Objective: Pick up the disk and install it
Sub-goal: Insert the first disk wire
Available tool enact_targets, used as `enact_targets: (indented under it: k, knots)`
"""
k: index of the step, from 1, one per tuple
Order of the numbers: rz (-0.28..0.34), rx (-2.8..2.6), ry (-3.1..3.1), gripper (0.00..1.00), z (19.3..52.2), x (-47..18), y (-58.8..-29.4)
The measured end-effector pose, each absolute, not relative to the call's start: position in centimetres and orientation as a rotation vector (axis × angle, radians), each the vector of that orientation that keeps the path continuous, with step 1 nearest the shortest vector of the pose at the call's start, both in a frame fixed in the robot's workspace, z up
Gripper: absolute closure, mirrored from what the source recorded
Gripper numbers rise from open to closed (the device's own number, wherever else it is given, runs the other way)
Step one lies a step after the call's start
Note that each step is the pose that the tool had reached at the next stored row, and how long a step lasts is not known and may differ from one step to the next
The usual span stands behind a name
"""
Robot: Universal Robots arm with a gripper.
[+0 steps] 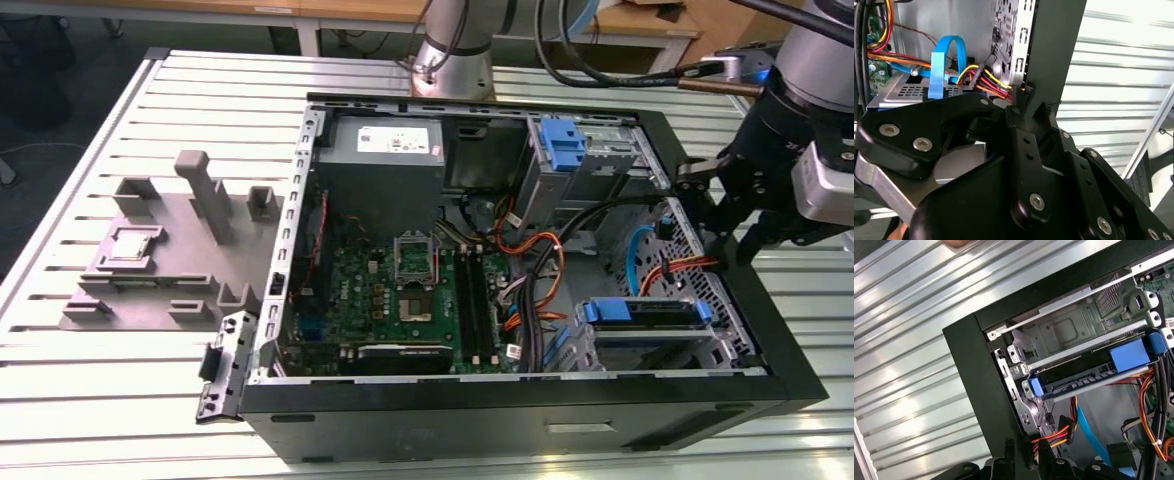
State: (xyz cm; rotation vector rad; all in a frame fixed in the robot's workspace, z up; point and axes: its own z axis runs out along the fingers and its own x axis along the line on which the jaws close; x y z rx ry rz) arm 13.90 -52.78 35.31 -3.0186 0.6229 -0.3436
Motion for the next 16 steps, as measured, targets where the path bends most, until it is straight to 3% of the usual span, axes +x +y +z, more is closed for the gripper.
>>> enact_targets:
  k: [16]
  knots:
    - [-0.439, -3.011, 0.577, 0.68, 34.77, 13.08, -52.77]
